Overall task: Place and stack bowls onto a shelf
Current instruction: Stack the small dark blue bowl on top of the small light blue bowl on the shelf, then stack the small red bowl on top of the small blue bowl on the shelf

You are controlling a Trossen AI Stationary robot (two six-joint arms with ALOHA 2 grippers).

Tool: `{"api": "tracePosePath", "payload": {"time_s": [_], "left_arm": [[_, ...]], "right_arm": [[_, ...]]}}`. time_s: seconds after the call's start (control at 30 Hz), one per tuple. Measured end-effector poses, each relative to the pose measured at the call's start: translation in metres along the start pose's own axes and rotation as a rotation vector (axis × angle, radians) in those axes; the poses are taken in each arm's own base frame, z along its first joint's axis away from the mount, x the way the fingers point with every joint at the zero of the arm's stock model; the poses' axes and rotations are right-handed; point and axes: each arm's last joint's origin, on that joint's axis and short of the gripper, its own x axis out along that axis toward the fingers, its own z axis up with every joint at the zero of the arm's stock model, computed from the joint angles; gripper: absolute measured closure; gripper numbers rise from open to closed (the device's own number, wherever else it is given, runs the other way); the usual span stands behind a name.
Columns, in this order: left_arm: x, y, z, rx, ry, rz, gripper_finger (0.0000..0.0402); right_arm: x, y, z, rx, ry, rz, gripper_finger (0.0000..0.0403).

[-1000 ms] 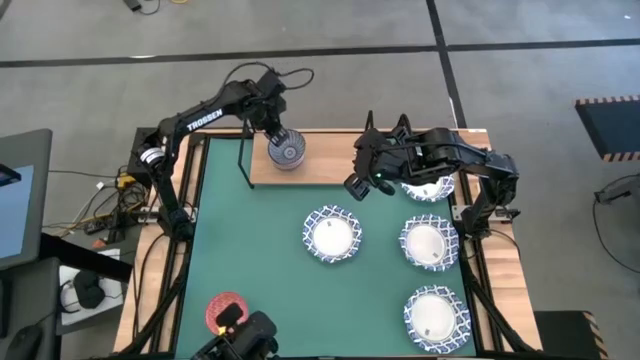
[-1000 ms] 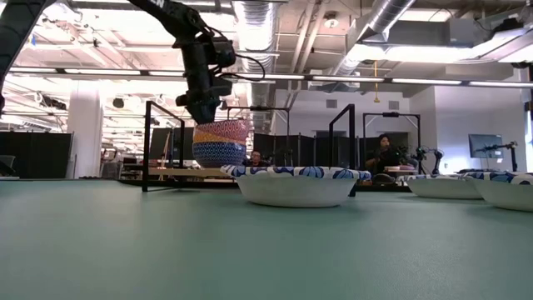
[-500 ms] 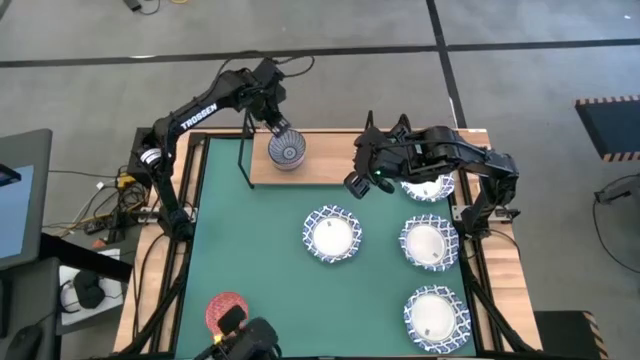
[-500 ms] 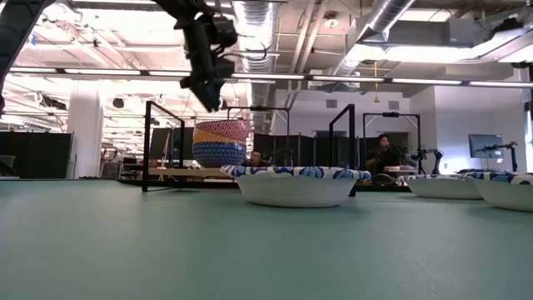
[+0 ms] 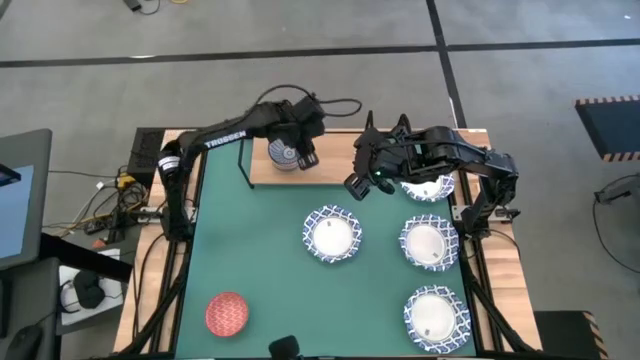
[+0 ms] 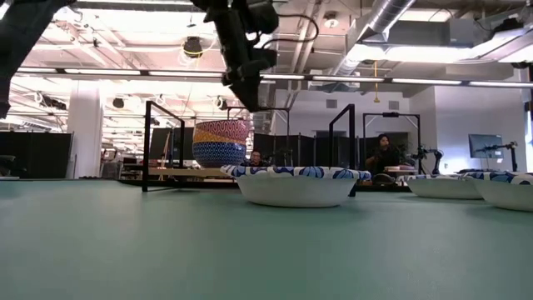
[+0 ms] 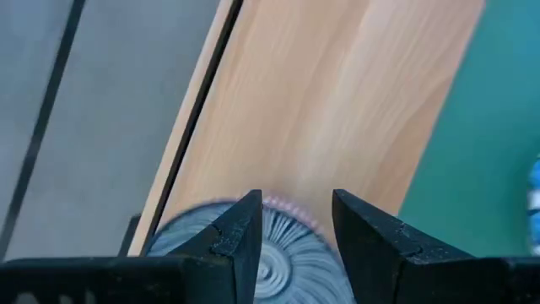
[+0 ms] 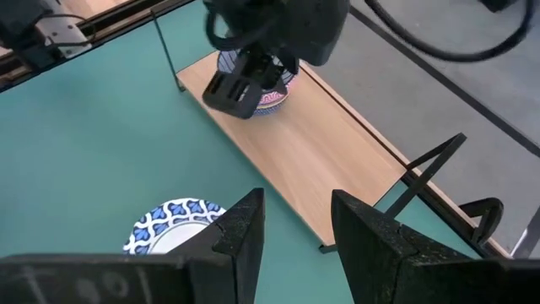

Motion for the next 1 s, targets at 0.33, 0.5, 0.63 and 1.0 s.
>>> {"api": "tracePosePath", "payload": {"time_s": [0.33, 0.5, 0.63, 1.0], "left_arm": [[0.031, 0.005, -0.007, -0.016, 0.116, 0.005, 0.0272], [0.025, 0.01, -0.008, -0.026, 0.111, 0.026, 0.0272], [0.007, 0.015, -0.01, -0.035, 0.094, 0.054, 0.0272], [-0.026, 0.033, -0.033, -0.077, 0.234, 0.14, 0.0272]], "right_arm": [[-0.004, 0.005, -0.003, 0.008, -0.001, 0.016, 0.0239], [-0.005, 0.006, -0.004, 0.005, -0.002, 0.019, 0.0239], [-0.005, 0.006, -0.004, 0.005, -0.001, 0.019, 0.0239], [-0.005, 0.005, -0.004, -0.002, -0.004, 0.012, 0.0239]]}}
